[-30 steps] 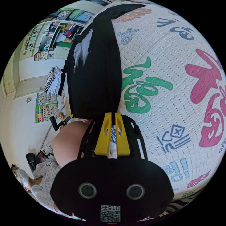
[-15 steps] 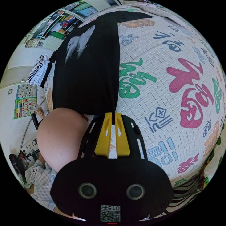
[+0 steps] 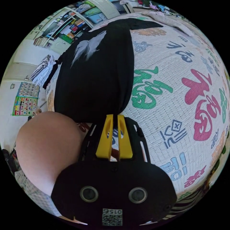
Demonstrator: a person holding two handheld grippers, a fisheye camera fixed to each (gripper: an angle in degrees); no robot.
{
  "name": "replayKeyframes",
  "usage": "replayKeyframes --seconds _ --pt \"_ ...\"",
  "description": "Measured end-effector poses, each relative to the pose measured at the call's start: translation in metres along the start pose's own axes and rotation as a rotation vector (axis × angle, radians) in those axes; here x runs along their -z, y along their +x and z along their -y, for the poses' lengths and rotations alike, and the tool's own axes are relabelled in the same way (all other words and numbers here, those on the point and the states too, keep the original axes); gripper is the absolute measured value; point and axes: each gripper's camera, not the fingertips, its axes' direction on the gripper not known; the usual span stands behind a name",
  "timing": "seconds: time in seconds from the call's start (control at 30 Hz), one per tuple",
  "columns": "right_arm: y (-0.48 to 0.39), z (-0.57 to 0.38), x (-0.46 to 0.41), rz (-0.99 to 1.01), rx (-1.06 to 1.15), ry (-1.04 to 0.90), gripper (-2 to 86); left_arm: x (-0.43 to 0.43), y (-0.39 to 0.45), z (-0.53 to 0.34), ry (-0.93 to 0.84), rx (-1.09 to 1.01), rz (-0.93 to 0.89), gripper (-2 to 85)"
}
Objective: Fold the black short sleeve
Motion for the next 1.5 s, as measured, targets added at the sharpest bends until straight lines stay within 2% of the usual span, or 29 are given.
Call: replayKeyframes --seconds 0.07,0.17,0.27,0.33,0.47,0.53,0.6,0.73,0.8,0.93,1.07,1.2,1.3,1.4,1.5 --pt "0.009 0.004 -0.004 0.15 -0.022 -0.019 5.8 -0.013 0.0 0.007 -0.027 0.029 -0.054 0.2" --pt "0.017 0.006 -0.008 0.259 -0.013 -0.023 6.5 -0.031 -0.002 0.015 -0.042 0.058 -0.126 0.6" --pt "0.024 0.009 -0.001 0.27 -0.014 -0.061 5.4 -0.047 -0.006 0.02 -0.052 0.114 -0.208 1.7" --pt "0.032 0.0 0.01 0.207 -0.051 -0.042 4.7 -0.056 -0.009 0.024 -0.066 0.163 -0.244 3.3" --pt "0.077 -0.05 0.049 0.126 -0.179 0.117 3.5 -0.069 -0.011 0.028 -0.063 0.217 -0.212 7.2" --pt "0.099 -0.069 0.066 0.113 -0.226 0.186 4.1 -0.072 -0.013 0.033 -0.08 0.227 -0.172 5.9" --pt "0.119 -0.08 0.086 0.154 -0.268 0.274 5.3 -0.069 -0.014 0.041 -0.055 0.235 -0.105 5.8" --pt "0.14 -0.062 0.12 0.334 -0.245 0.502 6.5 -0.057 -0.001 0.089 0.082 0.198 -0.108 6.3" --pt "0.139 -0.032 0.127 0.372 -0.187 0.546 6.3 -0.055 0.021 0.127 0.136 0.133 -0.121 6.3" --pt "0.138 0.051 0.132 0.32 -0.124 0.588 7.3 -0.067 0.114 0.234 0.231 -0.151 -0.207 4.3" --pt "0.16 0.123 0.131 0.3 -0.186 0.619 8.2 -0.111 0.224 0.335 0.295 -0.367 -0.289 5.2" --pt "0.189 0.172 0.129 0.273 -0.253 0.664 10.7 -0.171 0.305 0.414 0.288 -0.448 -0.254 7.5" --pt "0.21 0.219 0.127 0.265 -0.295 0.629 13.7 -0.223 0.361 0.473 0.271 -0.52 -0.218 7.7" --pt "0.224 0.258 0.12 0.292 -0.276 0.574 10.0 -0.275 0.406 0.522 0.246 -0.583 -0.151 7.4" --pt "0.229 0.272 0.118 0.29 -0.241 0.576 6.4 -0.322 0.428 0.561 0.215 -0.557 -0.113 7.0"
